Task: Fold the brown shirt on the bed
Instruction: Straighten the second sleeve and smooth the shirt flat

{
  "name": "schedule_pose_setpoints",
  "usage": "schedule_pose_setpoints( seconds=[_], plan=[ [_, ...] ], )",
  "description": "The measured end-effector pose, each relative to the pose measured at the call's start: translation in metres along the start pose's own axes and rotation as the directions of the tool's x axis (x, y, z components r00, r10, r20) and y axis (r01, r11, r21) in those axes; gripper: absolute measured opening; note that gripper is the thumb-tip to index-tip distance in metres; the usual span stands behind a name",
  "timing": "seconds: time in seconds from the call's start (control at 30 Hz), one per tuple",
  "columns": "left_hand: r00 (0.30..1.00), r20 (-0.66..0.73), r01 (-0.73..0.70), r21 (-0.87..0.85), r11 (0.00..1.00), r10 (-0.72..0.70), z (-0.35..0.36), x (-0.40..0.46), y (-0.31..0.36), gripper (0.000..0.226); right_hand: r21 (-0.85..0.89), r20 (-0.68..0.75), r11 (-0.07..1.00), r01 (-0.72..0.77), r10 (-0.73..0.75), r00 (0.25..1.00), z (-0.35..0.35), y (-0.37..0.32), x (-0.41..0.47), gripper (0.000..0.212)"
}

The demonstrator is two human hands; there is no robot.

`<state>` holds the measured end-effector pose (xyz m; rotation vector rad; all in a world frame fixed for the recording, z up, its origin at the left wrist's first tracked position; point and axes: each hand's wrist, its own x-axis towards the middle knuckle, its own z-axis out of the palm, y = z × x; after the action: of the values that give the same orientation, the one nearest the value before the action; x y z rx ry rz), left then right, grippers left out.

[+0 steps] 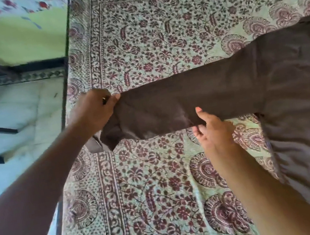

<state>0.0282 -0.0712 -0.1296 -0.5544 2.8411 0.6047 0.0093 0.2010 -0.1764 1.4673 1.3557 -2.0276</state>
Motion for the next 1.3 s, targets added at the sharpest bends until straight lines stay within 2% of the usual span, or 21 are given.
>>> schedule_pose_setpoints(
  seconds=[0.2,0.33,0.37,0.43,0.53,0.57,0.63,0.67,0.7,0.77,0.87,0.97,1.03,1.13,1.2,1.27,1.3],
  plan=[
    [0.986,0.161,-0.072,0.139,0.988,0.049,-0.003,0.04,-0.032,0.043,-0.078,-0.012,0.996,0.037,-0.038,0.999,0.019,0.02,0.001,0.028],
    [0.988,0.155,-0.052,0.234,0.971,0.016,-0.007,0.046,-0.05,0.044,-0.235,0.032,0.971,0.033,-0.027,0.999,0.017,0.024,-0.002,0.018],
    [0.99,0.142,-0.044,0.245,0.968,0.009,-0.008,0.047,-0.054,0.046,-0.311,0.017,0.948,0.073,-0.072,0.997,0.015,0.025,-0.004,0.02],
    [0.991,0.134,-0.038,0.28,0.959,0.0,-0.013,0.048,-0.061,0.052,-0.48,-0.006,0.846,0.231,-0.267,0.964,0.011,0.028,-0.008,0.028],
    [0.99,0.131,-0.099,0.423,0.901,0.047,-0.017,0.049,-0.074,0.063,-0.646,0.09,0.602,0.469,-0.55,0.83,0.008,0.03,-0.014,0.038],
    [0.99,0.126,-0.116,0.466,0.877,0.064,-0.016,0.048,-0.078,0.068,-0.723,0.157,0.442,0.531,-0.644,0.749,0.009,0.031,-0.014,0.038],
    [0.99,0.118,-0.129,0.535,0.835,0.077,-0.01,0.043,-0.084,0.068,-0.829,0.365,0.001,0.56,-0.757,0.542,0.012,0.03,-0.015,0.035],
    [0.991,0.104,-0.126,0.568,0.813,0.08,-0.005,0.039,-0.087,0.061,-0.809,0.477,-0.184,0.558,-0.76,0.442,0.016,0.03,-0.014,0.033],
    [0.994,0.068,-0.107,0.574,0.812,0.083,-0.001,0.035,-0.088,0.053,-0.767,0.573,-0.314,0.56,-0.728,0.376,0.021,0.028,-0.01,0.032],
    [0.99,-0.053,-0.09,0.486,0.869,0.132,0.009,0.027,-0.09,0.041,-0.655,0.72,-0.439,0.615,-0.611,0.33,0.034,0.029,0.001,0.035],
    [0.944,-0.266,-0.096,0.35,0.932,0.197,0.028,0.009,-0.1,0.033,-0.502,0.847,-0.48,0.72,-0.44,0.298,0.059,0.045,0.016,0.037],
    [0.935,-0.224,-0.19,0.337,0.922,0.274,0.048,-0.016,-0.099,0.044,-0.361,0.92,-0.515,0.777,-0.333,0.207,0.08,0.063,0.015,0.037],
    [0.914,-0.235,-0.231,0.371,0.9,0.331,0.058,-0.024,-0.102,0.041,-0.266,0.955,-0.529,0.806,-0.26,0.145,0.09,0.075,0.01,0.038],
    [0.808,-0.353,-0.301,0.442,0.845,0.472,0.067,-0.027,-0.113,0.017,-0.171,0.972,-0.523,0.835,-0.226,0.058,0.103,0.092,0.006,0.032],
    [0.731,-0.361,-0.354,0.526,0.774,0.579,0.069,-0.029,-0.121,0.012,-0.135,0.974,-0.522,0.842,-0.228,0.015,0.108,0.101,0.006,0.028],
    [0.697,-0.37,-0.378,0.54,0.753,0.615,0.07,-0.032,-0.128,0.014,-0.112,0.978,-0.531,0.84,-0.209,-0.002,0.111,0.105,0.007,0.027],
    [0.701,-0.389,-0.374,0.513,0.773,0.598,0.07,-0.035,-0.128,0.015,-0.1,0.982,-0.539,0.837,-0.191,-0.006,0.112,0.106,0.006,0.028]
  ],
)
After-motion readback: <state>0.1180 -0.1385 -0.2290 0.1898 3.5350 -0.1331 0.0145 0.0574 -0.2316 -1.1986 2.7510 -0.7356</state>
